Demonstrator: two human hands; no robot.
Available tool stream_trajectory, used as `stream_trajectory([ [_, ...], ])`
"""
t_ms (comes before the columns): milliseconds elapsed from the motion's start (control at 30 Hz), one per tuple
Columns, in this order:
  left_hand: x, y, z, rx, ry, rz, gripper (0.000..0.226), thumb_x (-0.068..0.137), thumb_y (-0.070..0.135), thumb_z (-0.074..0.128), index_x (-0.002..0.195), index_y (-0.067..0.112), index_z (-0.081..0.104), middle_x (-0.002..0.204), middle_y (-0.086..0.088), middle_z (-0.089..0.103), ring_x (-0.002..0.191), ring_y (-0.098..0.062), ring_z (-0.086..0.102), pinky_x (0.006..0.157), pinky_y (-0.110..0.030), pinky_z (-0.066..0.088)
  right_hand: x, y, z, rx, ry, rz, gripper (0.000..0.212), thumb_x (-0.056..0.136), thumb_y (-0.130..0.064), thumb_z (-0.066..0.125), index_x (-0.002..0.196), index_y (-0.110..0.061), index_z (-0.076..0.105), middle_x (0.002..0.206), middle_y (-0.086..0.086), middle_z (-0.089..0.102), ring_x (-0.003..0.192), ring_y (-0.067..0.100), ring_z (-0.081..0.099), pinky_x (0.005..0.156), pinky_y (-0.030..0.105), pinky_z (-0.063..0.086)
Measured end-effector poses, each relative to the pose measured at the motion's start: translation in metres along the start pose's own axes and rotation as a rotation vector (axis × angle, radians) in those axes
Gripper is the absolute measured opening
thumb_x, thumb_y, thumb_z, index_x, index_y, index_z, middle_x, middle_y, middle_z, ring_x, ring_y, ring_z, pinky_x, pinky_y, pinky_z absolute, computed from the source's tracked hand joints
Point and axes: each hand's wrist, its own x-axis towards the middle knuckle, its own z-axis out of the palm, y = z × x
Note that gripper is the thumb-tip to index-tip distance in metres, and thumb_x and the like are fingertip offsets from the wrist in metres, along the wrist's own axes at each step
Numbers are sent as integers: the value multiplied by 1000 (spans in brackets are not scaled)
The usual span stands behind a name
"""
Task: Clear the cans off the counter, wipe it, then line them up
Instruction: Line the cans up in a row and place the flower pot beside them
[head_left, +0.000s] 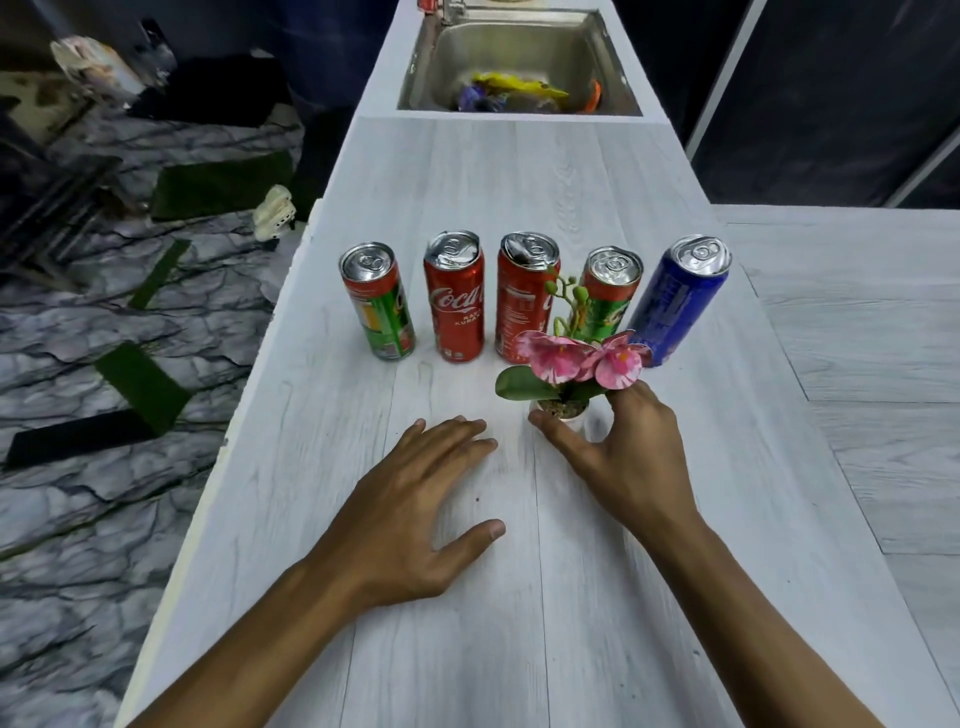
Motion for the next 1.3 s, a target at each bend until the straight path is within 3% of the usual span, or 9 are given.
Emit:
stream_trajectory([
  [367,-25,-25,-5,2,1,-12,74,95,64,56,156,26,40,165,13,30,154,-1,19,128,-36,17,7,-26,25,-17,6,-42,57,83,-63,72,122,-22,64,123,0,70,110,21,63,87,24,41],
  [600,-38,-34,1,26,-16,-9,74,97,66,51,159,28,35,170,16,16,157,-3,9,128,-32,11,6,-32,35,-14,1,-42,55,83,-61,74,121,-22,65,122,1,70,110,21,62,87,25,43],
  [1000,-43,-41,8,74,-42,11,76,96,69,51,158,27,38,171,15,13,157,-5,8,127,-41,18,7,-31,44,3,39,-75,50,83,-59,74,116,-23,65,116,1,71,105,21,63,85,26,44],
  [1300,-41,-42,9,66,-28,16,74,96,67,55,156,26,41,170,15,16,157,-8,13,125,-36,15,11,-28,52,19,68,-118,44,82,-56,77,111,-30,58,110,-1,72,100,13,57,83,25,43],
])
